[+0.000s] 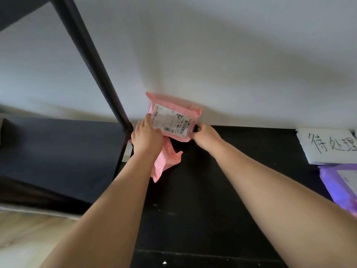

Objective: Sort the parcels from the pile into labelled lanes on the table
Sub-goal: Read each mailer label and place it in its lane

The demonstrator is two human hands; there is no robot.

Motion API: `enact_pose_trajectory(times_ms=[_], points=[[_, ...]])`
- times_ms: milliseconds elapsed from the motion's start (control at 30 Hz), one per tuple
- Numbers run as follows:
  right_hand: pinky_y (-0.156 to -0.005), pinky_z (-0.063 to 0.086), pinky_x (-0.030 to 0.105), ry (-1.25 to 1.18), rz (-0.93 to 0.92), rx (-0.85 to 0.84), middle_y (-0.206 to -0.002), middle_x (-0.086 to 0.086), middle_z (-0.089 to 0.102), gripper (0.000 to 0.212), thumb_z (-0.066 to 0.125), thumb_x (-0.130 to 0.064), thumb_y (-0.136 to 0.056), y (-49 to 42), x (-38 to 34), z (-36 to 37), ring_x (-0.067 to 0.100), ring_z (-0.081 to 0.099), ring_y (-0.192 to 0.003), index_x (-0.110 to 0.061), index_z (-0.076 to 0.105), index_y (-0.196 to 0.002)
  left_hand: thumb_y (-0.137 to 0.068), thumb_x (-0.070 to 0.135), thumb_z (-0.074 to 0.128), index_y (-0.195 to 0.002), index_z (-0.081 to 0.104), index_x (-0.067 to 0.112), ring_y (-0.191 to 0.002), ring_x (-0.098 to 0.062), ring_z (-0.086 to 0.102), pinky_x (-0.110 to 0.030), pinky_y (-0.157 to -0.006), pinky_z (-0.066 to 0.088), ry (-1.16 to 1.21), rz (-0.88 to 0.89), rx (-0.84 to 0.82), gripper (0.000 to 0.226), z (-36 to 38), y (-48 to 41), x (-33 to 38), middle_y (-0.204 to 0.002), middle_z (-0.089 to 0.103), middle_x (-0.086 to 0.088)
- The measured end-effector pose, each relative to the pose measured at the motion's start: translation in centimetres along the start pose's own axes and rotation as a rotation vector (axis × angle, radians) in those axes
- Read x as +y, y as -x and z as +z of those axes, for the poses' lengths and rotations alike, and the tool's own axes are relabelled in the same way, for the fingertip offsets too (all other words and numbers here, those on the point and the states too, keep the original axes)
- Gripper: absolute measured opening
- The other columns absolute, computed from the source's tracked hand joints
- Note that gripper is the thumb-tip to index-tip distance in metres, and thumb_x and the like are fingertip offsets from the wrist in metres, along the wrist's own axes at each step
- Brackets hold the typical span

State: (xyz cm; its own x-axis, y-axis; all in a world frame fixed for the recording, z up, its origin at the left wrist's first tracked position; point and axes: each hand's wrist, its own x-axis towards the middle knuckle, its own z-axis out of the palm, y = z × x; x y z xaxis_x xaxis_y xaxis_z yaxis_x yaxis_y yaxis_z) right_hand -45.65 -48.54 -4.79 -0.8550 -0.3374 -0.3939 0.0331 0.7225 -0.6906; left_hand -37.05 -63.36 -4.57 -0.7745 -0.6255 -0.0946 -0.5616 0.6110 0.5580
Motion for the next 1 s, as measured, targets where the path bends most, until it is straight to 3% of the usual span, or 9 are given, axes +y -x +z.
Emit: enact_pose_trajectory(times_ms=[133, 233, 400, 500, 600, 667, 833, 933, 1000], points=[[-0.086, 0.046, 0.030, -0.079, 0.001, -0.037, -0.130, 0.002, 0.064, 0.044, 0.060, -0.015, -0.095, -0.7, -0.2, 0.6, 0.022, 0.061, -0.117, -0.017, 0.054, -0.138, -0.097, 0.012, 0.044, -0.148, 0.033, 0.014, -0.123, -0.033, 0.052, -0.052, -0.103, 0.042, 0.066, 0.018, 0.012, 0.052, 0.4, 0.0, -0.2, -0.138, 0.052, -0.011], [-0.081, 0.045, 0.026, -0.126, 0.006, -0.026, -0.130, 0.002, 0.064, 0.044, 0.059, -0.011, -0.095, 0.2, -0.3, 0.5, 0.022, 0.061, -0.118, -0.015, 0.052, -0.138, -0.097, 0.011, 0.043, -0.144, 0.039, 0.014, -0.113, -0.032, 0.058, -0.044, -0.091, 0.050, 0.120, 0.022, 0.024, 0.047, -0.2, 1.0, 0.1, -0.132, 0.054, -0.010], [-0.069, 0.043, 0.020, -0.164, 0.010, 0.039, -0.130, 0.000, 0.062, 0.044, 0.057, -0.009, -0.095, 4.0, 0.2, -1.1, 0.018, 0.059, -0.117, -0.016, 0.049, -0.138, -0.098, 0.014, 0.047, -0.139, 0.049, 0.016, -0.111, -0.020, 0.058, -0.028, -0.080, 0.048, 0.233, 0.010, 0.034, 0.041, -2.0, 4.7, 0.7, -0.130, 0.059, -0.003], [-0.073, 0.044, 0.021, -0.197, -0.011, 0.071, -0.127, -0.002, 0.062, 0.044, 0.057, -0.007, -0.095, 7.7, 0.7, -2.5, 0.017, 0.058, -0.117, -0.017, 0.049, -0.137, -0.099, 0.018, 0.051, -0.137, 0.052, 0.019, -0.099, -0.009, 0.058, -0.010, -0.059, 0.037, 0.284, -0.005, 0.042, 0.037, -2.9, 8.0, 1.4, -0.130, 0.060, 0.002], [-0.065, 0.043, 0.018, -0.209, -0.005, 0.124, -0.128, -0.002, 0.062, 0.044, 0.059, -0.011, -0.095, 12.0, 1.5, -3.5, 0.015, 0.060, -0.112, -0.018, 0.049, -0.138, -0.098, 0.022, 0.055, -0.138, 0.049, 0.021, -0.103, -0.008, 0.057, -0.007, -0.052, 0.034, 0.316, -0.002, 0.071, 0.040, -3.8, 11.9, 2.3, -0.131, 0.056, 0.006], [-0.064, 0.043, 0.018, -0.225, -0.006, 0.159, -0.129, -0.002, 0.062, 0.045, 0.060, -0.013, -0.096, 15.0, 2.2, -3.7, 0.016, 0.061, -0.111, -0.018, 0.048, -0.139, -0.099, 0.022, 0.055, -0.131, 0.053, 0.019, -0.099, -0.008, 0.059, -0.007, -0.054, 0.036, 0.347, 0.016, 0.088, 0.033, -4.4, 14.7, 2.7, -0.125, 0.060, 0.006], [-0.064, 0.043, 0.015, -0.237, -0.012, 0.247, -0.130, -0.001, 0.061, 0.046, 0.065, -0.018, -0.095, 22.9, 4.6, -3.8, 0.014, 0.061, -0.109, -0.018, 0.049, -0.138, -0.099, 0.028, 0.057, -0.122, 0.056, 0.017, -0.097, -0.014, 0.065, -0.023, -0.066, 0.054, 0.384, -0.022, 0.084, 0.025, -5.3, 21.3, 2.8, -0.117, 0.065, 0.001], [-0.069, 0.047, 0.017, -0.222, 0.003, 0.281, -0.131, 0.000, 0.062, 0.050, 0.071, -0.020, -0.091, 27.5, 6.8, -3.7, 0.016, 0.062, -0.113, -0.019, 0.050, -0.137, -0.098, 0.029, 0.059, -0.124, 0.057, 0.017, -0.097, -0.011, 0.063, -0.018, -0.068, 0.050, 0.408, -0.053, 0.040, 0.029, -5.3, 25.5, 2.5, -0.117, 0.065, 0.002], [-0.074, 0.048, 0.020, -0.222, 0.034, 0.298, -0.132, -0.001, 0.061, 0.055, 0.073, -0.020, -0.089, 30.6, 8.8, -3.4, 0.016, 0.062, -0.115, -0.019, 0.049, -0.138, -0.098, 0.029, 0.059, -0.127, 0.056, 0.018, -0.098, -0.010, 0.062, -0.023, -0.076, 0.053, 0.406, -0.069, -0.006, 0.032, -5.0, 28.2, 2.3, -0.119, 0.065, 0.003]])
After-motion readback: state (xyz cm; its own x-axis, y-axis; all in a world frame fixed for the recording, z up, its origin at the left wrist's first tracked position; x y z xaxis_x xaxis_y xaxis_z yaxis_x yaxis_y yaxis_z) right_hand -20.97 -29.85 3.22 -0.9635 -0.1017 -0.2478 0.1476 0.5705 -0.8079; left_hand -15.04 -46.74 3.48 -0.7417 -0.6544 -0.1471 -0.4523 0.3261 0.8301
